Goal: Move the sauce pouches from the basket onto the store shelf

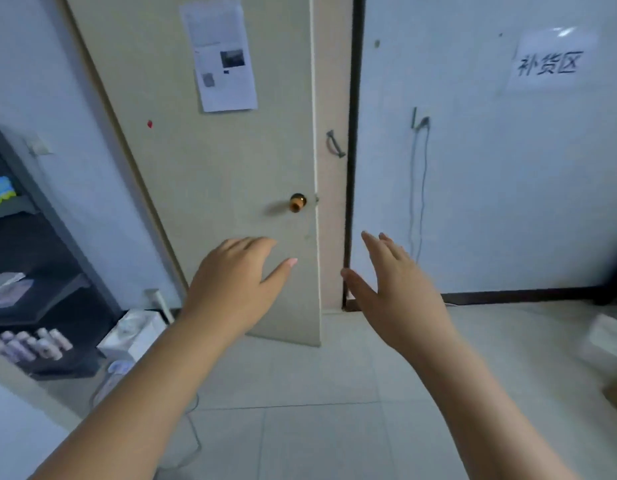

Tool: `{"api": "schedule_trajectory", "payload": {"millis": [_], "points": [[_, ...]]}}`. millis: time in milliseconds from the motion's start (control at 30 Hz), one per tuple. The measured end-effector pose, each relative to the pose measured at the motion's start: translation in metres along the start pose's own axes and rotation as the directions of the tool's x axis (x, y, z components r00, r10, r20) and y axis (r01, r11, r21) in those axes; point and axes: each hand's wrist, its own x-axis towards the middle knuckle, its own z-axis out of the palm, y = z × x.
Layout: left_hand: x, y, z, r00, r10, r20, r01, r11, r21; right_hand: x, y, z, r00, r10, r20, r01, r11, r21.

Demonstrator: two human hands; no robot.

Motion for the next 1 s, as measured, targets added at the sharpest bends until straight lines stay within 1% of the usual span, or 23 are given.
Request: {"api": "schedule_trajectory", "payload": {"millis": [67, 167, 300, 400, 500, 567, 700, 767, 867, 1000], "points": [[0.029, 0.033, 0.03, 0.996, 0.085, 0.02, -0.084, 0.995, -0.062, 0.003, 0.038, -0.013, 0.996, 0.089, -0.024, -0.09, 0.996, -0.027], [0.064, 0.08, 0.072, 0.975, 0.209, 0.069, -0.199, 0.971, -0.131, 0.002, 0.09, -0.029, 0.97, 0.231, -0.076, -0.234, 0.971, -0.047], [0.107, 0.133, 0.128, 0.926, 0.352, 0.137, -0.315, 0.919, -0.236, -0.003, 0.15, -0.046, 0.91, 0.387, -0.15, -0.404, 0.909, -0.105], [0.137, 0.173, 0.169, 0.876, 0.449, 0.177, -0.377, 0.866, -0.328, -0.005, 0.187, -0.053, 0.848, 0.496, -0.185, -0.523, 0.84, -0.146], [0.166, 0.216, 0.201, 0.809, 0.564, 0.166, -0.463, 0.785, -0.412, -0.001, 0.217, -0.059, 0.776, 0.583, -0.24, -0.624, 0.763, -0.166], [0.186, 0.247, 0.22, 0.759, 0.634, 0.149, -0.51, 0.721, -0.469, 0.003, 0.236, -0.063, 0.714, 0.636, -0.294, -0.692, 0.705, -0.154], [0.215, 0.316, 0.252, 0.638, 0.763, 0.105, -0.597, 0.576, -0.559, 0.006, 0.272, -0.071, 0.591, 0.706, -0.39, -0.795, 0.593, -0.13], [0.224, 0.352, 0.268, 0.585, 0.806, 0.091, -0.622, 0.518, -0.587, 0.005, 0.293, -0.079, 0.542, 0.719, -0.436, -0.832, 0.533, -0.156], [0.234, 0.406, 0.296, 0.498, 0.863, 0.087, -0.676, 0.449, -0.584, 0.002, 0.336, -0.093, 0.468, 0.735, -0.491, -0.881, 0.429, -0.197], [0.248, 0.481, 0.345, 0.419, 0.902, 0.102, -0.699, 0.392, -0.598, -0.007, 0.414, -0.113, 0.346, 0.781, -0.52, -0.938, 0.308, -0.162]]}}
